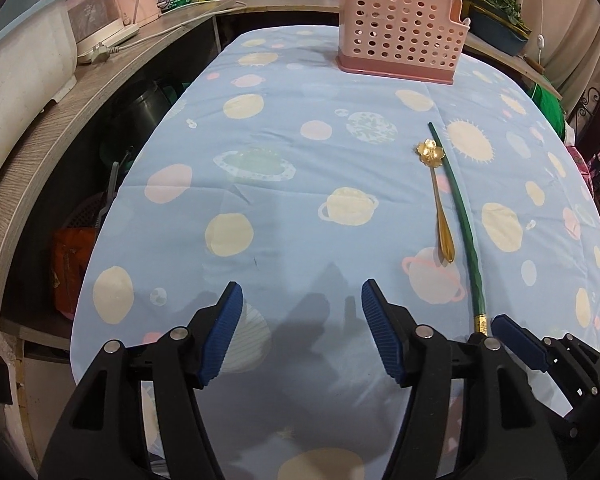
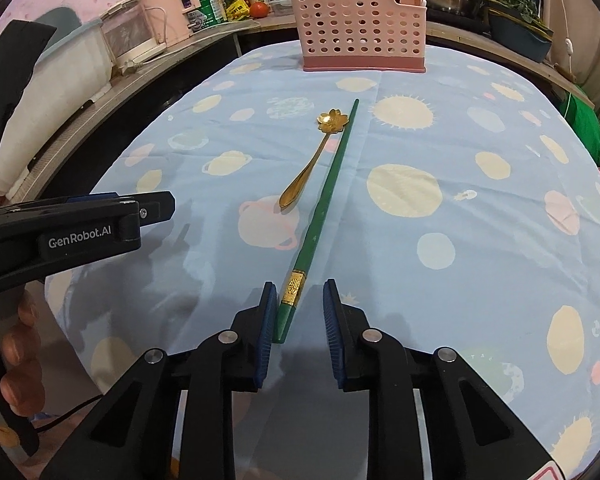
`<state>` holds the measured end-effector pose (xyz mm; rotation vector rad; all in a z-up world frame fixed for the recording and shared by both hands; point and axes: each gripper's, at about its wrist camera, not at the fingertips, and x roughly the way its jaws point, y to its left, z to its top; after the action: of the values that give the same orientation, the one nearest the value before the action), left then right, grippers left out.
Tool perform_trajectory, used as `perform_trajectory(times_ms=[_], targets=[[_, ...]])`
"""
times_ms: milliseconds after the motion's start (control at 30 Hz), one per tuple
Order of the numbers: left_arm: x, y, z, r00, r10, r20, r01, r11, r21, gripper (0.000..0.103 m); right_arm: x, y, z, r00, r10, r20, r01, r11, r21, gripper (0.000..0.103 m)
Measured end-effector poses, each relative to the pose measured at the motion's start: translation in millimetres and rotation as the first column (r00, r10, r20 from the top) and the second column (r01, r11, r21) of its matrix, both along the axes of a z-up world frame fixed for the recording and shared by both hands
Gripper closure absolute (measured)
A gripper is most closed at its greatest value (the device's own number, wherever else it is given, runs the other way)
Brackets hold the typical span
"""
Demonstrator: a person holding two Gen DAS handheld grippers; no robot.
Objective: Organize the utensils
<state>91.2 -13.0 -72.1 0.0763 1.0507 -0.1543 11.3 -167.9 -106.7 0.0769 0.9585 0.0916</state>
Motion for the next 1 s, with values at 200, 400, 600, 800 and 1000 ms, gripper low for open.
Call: perform_trajectory(times_ms=[200,400,600,800,1000], targets=[[1,-6,-2,1.000,-0.010,-0.007,0.010,1.000,-0.001,0.041,0,-16,0,0.999,-0.040,0.005,0.040,0.999,0.012,0.096],[3,-17,-3,0.999,-0.034,-0.032,0.033,0.999,-0.033,0.034,-1,-33,3,0.996,-0.092,0.012,0.092,0.995,0.031,0.096],[6,-43,-4,0.996,-0.084,-0.039,0.082,0.995,-0.061,0.032,3,-59,10,0.988,-0.152,0.027,0.150,0.987,0.064,0.096],[16,-74,-11,0.990,-0.133,-0.046,0.128,0.988,-0.091,0.033,5,-76,13,0.982,-0.187,0.031,0.183,0.978,0.104,0.096],[25,-88,-21,0.988,-0.139,-0.062,0.134,0.988,-0.078,0.044,6,-86,13,0.981,-0.194,0.031,0.188,0.974,0.129,0.096]])
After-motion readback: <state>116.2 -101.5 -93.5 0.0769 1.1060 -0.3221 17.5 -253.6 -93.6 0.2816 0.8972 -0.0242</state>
